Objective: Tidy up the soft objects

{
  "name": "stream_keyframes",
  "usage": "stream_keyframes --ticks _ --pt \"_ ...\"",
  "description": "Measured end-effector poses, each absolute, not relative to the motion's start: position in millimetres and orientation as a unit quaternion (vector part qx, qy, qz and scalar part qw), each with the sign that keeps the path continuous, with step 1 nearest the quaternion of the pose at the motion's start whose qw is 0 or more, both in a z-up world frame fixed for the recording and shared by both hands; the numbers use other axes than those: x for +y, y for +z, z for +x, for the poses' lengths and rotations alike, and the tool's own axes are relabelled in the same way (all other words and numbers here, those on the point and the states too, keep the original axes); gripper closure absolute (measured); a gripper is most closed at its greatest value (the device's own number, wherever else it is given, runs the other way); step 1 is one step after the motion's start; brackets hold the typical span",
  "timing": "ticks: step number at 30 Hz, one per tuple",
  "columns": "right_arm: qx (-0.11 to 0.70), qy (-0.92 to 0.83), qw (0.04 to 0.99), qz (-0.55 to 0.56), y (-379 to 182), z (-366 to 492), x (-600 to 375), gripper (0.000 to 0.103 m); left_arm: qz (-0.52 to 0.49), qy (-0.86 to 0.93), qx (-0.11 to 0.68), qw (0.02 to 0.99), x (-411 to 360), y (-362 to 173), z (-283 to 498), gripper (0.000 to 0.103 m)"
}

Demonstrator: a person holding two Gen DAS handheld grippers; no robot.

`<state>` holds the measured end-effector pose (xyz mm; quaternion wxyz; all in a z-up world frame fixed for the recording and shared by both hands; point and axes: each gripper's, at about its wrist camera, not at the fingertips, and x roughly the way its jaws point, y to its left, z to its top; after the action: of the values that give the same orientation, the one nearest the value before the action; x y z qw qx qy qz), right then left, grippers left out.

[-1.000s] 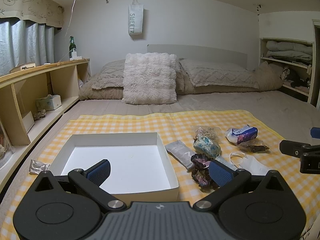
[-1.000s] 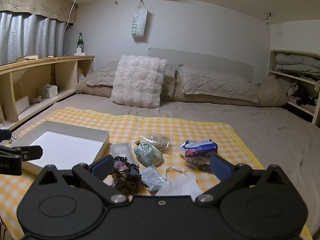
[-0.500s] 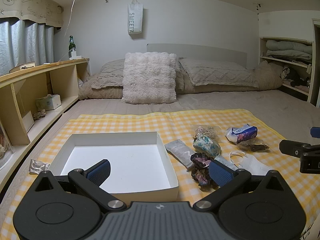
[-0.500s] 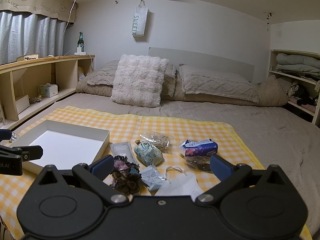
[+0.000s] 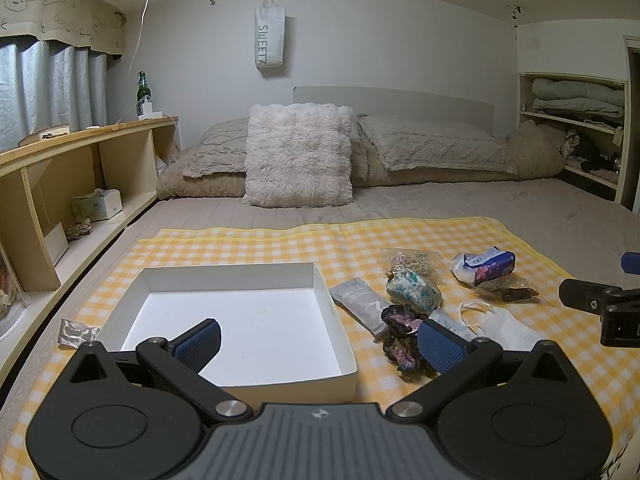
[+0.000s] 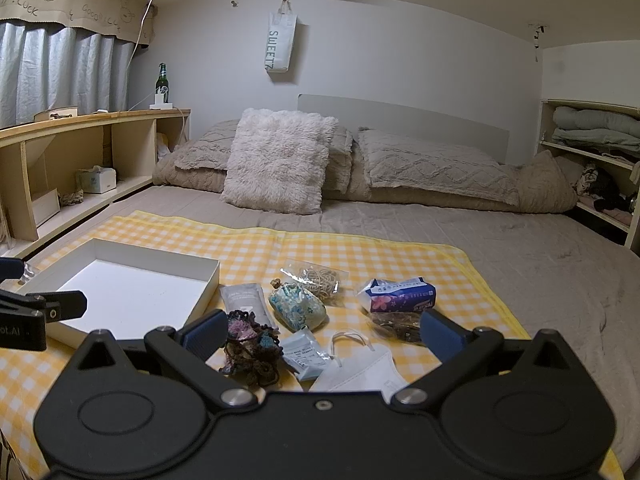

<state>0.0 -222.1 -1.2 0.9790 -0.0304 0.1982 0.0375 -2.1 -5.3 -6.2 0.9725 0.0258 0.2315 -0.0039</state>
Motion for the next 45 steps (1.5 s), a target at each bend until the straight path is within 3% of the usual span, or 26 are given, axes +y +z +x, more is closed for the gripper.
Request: stream_keyframes --ticks 33,45 --pt "0.201 0.034 0.979 -0.027 -3 0 -223 0.000 0.030 -0.004 0.237 0.971 -5 -9 2 0.000" --pt "0.214 0.038 0.976 -0.002 21 10 -242 0.000 0.040 -0.046 0.215 0.975 -24 28 25 0.000"
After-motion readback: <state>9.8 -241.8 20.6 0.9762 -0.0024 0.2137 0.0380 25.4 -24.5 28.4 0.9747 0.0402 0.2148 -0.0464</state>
